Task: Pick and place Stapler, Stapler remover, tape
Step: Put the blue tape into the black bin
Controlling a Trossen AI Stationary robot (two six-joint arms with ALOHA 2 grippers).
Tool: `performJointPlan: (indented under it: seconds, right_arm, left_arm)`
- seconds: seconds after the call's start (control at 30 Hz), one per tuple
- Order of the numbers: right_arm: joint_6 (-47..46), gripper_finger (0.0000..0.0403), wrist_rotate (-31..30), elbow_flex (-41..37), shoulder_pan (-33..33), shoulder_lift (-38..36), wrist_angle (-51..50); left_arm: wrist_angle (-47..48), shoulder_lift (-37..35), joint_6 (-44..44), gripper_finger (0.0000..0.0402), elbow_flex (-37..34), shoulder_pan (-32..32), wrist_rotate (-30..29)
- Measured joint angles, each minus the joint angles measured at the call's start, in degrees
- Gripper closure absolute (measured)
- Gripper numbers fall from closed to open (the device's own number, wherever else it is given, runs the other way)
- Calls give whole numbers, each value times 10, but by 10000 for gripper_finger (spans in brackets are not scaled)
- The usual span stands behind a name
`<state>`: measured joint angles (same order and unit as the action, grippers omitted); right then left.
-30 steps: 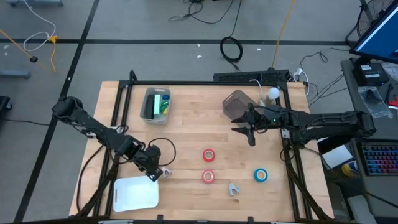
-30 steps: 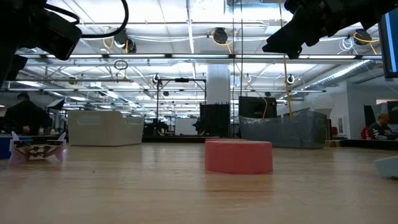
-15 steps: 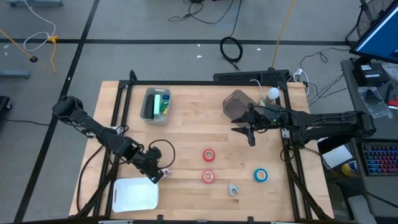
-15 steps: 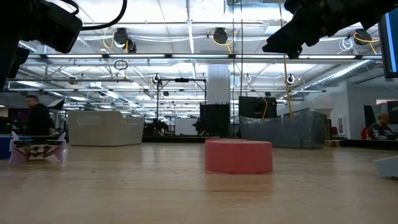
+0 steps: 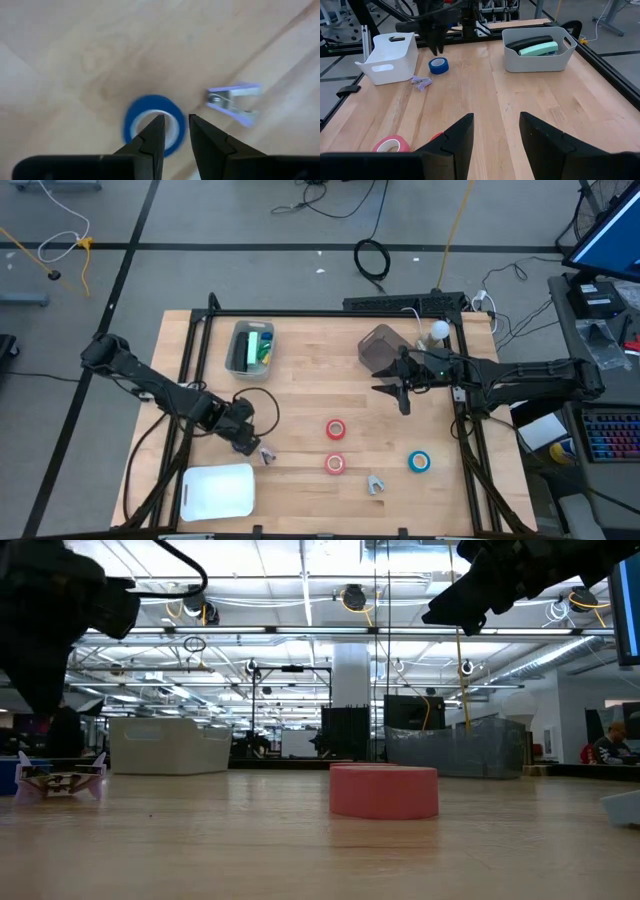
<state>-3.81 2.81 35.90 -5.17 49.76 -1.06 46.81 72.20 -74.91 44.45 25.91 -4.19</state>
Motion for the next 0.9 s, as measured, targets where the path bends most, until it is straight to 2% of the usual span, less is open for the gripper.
performJointPlan:
  seconds: [0.33,0.5,0.9]
  right_arm:
    - [0,252,0,0,0,0,0]
    - [1,252,0,0,0,0,0]
    - [2,252,0,0,0,0,-1]
  left_arm:
    - [36,5,146,312,-4,-30,8]
    - [35,5,148,312,-19,-30,42]
    - [29,5,137,312,-37,-20,56]
